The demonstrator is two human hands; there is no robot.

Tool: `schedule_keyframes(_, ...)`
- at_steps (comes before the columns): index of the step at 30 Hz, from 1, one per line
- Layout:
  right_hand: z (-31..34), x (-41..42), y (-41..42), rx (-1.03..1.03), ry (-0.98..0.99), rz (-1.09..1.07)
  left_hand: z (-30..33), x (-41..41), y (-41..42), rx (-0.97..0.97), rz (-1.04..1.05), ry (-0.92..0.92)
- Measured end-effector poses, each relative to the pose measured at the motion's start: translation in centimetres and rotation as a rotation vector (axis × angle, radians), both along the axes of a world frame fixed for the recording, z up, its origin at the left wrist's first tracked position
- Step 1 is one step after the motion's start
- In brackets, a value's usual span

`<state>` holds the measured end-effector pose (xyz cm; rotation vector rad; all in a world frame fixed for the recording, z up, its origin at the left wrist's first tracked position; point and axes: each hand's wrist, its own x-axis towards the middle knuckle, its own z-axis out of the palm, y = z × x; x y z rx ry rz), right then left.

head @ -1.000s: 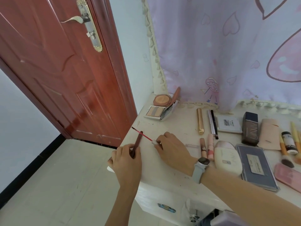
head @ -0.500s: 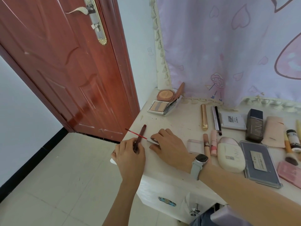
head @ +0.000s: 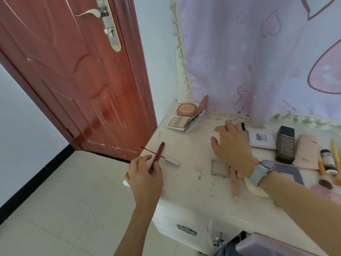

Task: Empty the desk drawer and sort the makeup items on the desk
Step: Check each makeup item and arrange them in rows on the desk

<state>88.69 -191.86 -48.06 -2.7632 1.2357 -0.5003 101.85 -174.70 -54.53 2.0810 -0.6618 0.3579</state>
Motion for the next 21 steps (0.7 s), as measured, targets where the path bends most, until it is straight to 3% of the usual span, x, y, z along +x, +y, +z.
schedule_keyframes(4,-0.9,-0.7,-2.3,-0.028,0.308,-0.154,0.0,-0.2,-0.4,-0.014,0.026,-0.029)
schedule_keyframes(9,-1.4,0.0,-2.6,-0.05,0.25,-0.138,0.5,-0.5,-0.5,-0.028,0.027,-0.03)
schedule_keyframes(11,-0.5,-0.3,-2.9,-0.058,0.114,-0.163,1.1,-0.7,-0.6,-0.054,0.018,-0.028)
schedule_keyframes(13,1.2,-1.2,-3.1,-0.026,-0.177,-0.184,2.1,-1.0,-0.8,-0.111,-0.04,-0.03)
schedule_keyframes(17,4.9,-4.0,-2.8,0.435,-0.803,-0.158,5.0,-3.3,-2.4,-0.185,-0.336,0.026)
schedule_keyframes(19,5.9,-5.3,-1.6,0.652,-0.864,-0.077,6.1,-5.3,-3.5,-0.111,-0.496,-0.067)
schedule_keyframes(21,5.7,-6.0,0.2,0.8,-0.8,0.043,6.7,-7.2,-4.4,0.005,-0.626,-0.185)
